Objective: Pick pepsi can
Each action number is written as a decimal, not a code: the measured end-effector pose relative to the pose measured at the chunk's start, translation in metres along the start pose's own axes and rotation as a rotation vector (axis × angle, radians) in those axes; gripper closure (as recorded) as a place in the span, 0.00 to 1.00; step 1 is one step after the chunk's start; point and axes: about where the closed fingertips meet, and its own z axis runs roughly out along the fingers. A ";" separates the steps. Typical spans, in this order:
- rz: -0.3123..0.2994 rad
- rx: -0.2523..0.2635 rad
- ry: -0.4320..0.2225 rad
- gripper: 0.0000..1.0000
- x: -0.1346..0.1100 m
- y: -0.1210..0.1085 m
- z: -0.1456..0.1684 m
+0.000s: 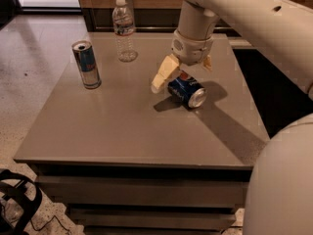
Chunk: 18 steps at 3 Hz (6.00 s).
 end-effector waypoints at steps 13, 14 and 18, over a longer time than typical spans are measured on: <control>-0.081 -0.210 -0.531 1.00 -0.010 -0.030 -0.053; -0.128 -0.260 -0.683 1.00 -0.011 -0.034 -0.055; -0.281 -0.243 -1.059 1.00 -0.029 -0.039 -0.064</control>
Offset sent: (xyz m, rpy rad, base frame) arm -0.0152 0.0068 -0.0136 0.0580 0.0382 -0.0123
